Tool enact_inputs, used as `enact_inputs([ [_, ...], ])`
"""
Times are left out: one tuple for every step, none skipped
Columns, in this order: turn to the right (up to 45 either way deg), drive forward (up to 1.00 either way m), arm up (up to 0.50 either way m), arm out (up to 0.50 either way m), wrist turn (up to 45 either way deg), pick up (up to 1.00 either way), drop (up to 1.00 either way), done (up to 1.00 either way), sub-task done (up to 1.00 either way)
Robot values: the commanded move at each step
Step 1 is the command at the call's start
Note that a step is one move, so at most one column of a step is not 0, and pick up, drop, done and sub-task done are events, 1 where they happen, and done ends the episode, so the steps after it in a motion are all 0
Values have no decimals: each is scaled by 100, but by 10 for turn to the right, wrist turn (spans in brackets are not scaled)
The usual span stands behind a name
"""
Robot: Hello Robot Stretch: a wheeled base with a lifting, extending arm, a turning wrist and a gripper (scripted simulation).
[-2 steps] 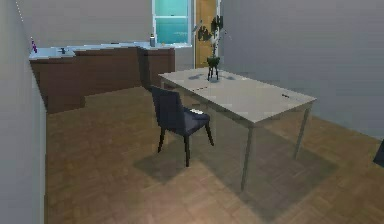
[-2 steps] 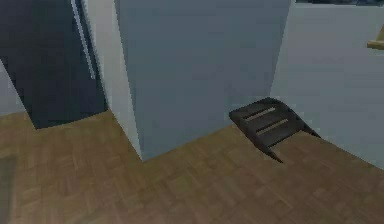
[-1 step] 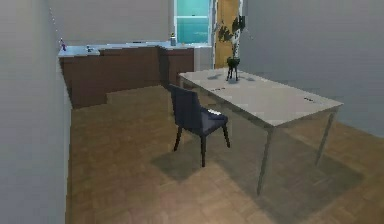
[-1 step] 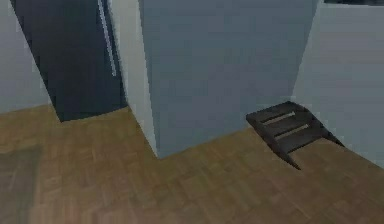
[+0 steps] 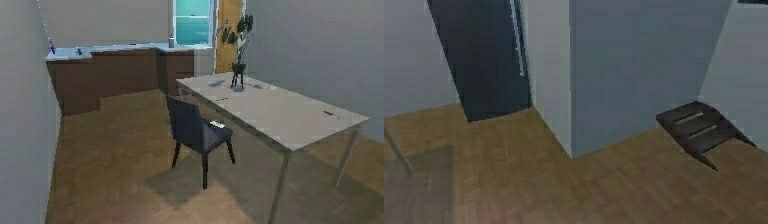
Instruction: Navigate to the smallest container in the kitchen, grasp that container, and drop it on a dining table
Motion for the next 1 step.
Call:
enact_inputs([
  [-180,0,0,0,0,0,0,0,0],
])
